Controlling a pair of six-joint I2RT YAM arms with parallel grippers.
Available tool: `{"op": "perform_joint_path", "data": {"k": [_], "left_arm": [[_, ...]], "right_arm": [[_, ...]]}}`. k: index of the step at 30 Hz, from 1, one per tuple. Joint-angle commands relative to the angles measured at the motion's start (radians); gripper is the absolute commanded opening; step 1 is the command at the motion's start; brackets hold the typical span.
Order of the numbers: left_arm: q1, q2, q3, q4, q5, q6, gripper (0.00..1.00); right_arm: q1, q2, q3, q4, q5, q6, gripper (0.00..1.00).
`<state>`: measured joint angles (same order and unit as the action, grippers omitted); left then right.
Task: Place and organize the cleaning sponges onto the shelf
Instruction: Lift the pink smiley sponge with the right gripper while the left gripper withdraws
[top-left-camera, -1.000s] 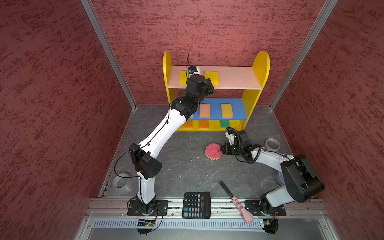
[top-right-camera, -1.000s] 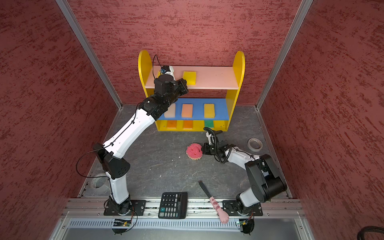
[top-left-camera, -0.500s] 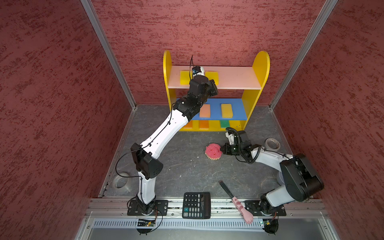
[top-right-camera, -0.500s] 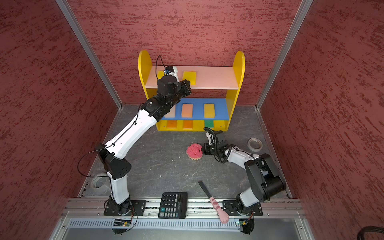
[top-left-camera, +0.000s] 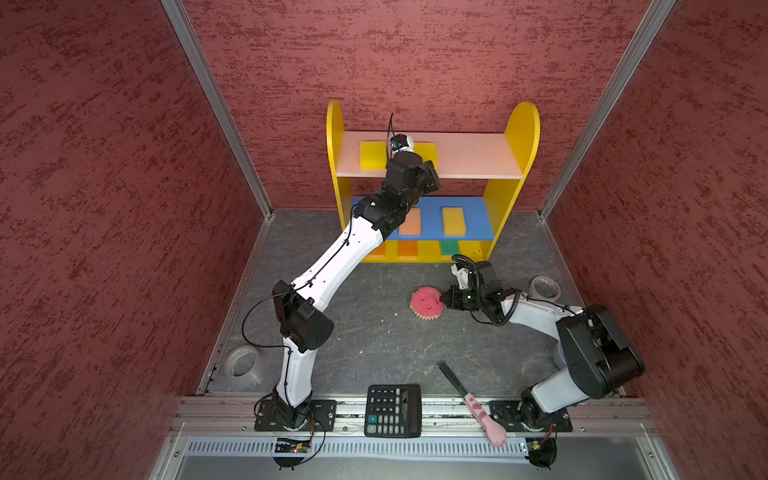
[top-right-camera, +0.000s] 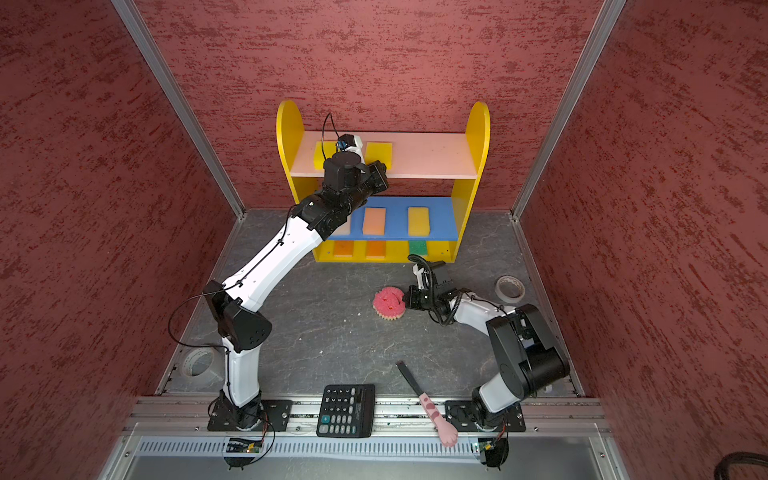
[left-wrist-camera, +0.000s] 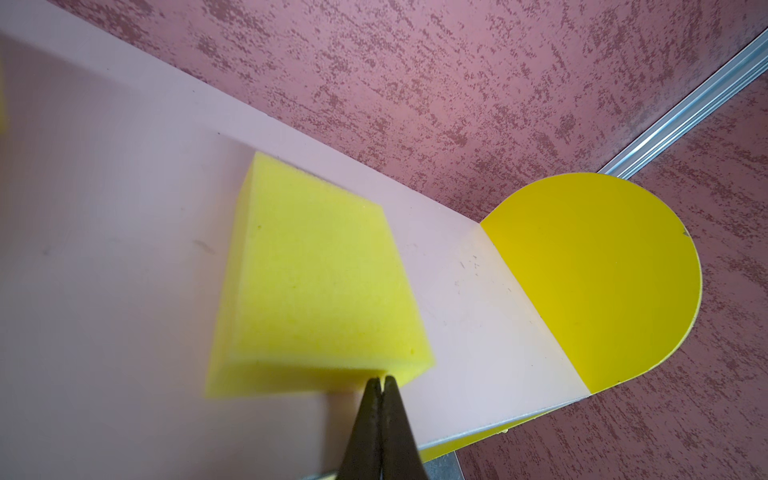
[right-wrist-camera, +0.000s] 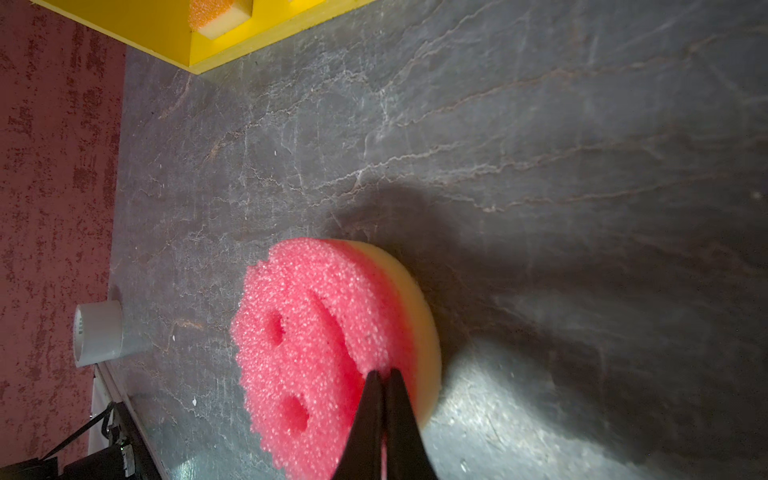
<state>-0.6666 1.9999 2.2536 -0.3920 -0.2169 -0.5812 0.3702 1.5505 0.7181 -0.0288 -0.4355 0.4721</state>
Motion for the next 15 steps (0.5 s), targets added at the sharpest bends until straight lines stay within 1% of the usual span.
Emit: {"op": "perform_joint_path", "data": {"k": [1,6,15], "left_arm": [[0.006,0.036,0.045,-0.007,0.012,-0.014,0.00],[0.005,0.065,0.081,-0.019,0.019,-0.020,0.00],[0.009,0.064,0.081,-0.030,0.009,-0.023,0.00]], "right_arm": [[-0.009,0.002,-0.003,0.029,-0.017,0.006,0.00],[-0.013,-0.001,-0.006,0.029,-0.019,0.006,0.00],[-0.016,-0.005,-0.012,0.038,-0.028,0.011,0.00]]}}
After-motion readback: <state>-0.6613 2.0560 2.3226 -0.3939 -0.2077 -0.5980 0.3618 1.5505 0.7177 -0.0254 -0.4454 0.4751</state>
